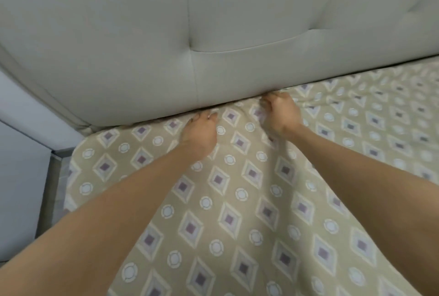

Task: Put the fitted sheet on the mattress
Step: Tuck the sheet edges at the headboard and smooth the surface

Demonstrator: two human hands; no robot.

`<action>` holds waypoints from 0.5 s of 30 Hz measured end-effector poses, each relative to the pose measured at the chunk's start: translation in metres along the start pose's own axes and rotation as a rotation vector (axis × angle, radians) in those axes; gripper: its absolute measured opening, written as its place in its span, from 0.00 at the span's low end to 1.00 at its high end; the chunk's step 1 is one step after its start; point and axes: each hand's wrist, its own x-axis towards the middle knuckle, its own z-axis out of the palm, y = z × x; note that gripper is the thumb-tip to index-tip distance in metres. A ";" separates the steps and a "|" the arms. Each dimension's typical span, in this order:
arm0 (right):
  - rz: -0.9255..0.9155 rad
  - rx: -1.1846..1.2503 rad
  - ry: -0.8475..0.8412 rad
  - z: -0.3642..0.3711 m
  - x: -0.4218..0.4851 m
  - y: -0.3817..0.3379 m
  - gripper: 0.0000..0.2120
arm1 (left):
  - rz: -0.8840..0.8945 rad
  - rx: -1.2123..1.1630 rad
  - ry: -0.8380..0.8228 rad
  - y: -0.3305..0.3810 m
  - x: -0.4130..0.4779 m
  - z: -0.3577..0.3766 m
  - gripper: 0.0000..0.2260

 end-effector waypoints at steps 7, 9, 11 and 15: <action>0.304 -0.101 -0.124 -0.013 0.029 0.050 0.19 | 0.173 -0.006 0.057 0.051 0.017 0.012 0.24; 0.339 -0.070 -0.193 -0.013 0.038 0.054 0.18 | 0.185 0.005 0.062 0.055 0.020 0.018 0.23; 0.337 -0.049 -0.260 -0.019 0.046 0.059 0.18 | 0.184 0.015 0.068 0.056 0.023 0.020 0.22; 0.311 -0.033 -0.288 -0.033 0.049 0.064 0.14 | 0.195 0.036 0.084 0.058 0.027 0.019 0.22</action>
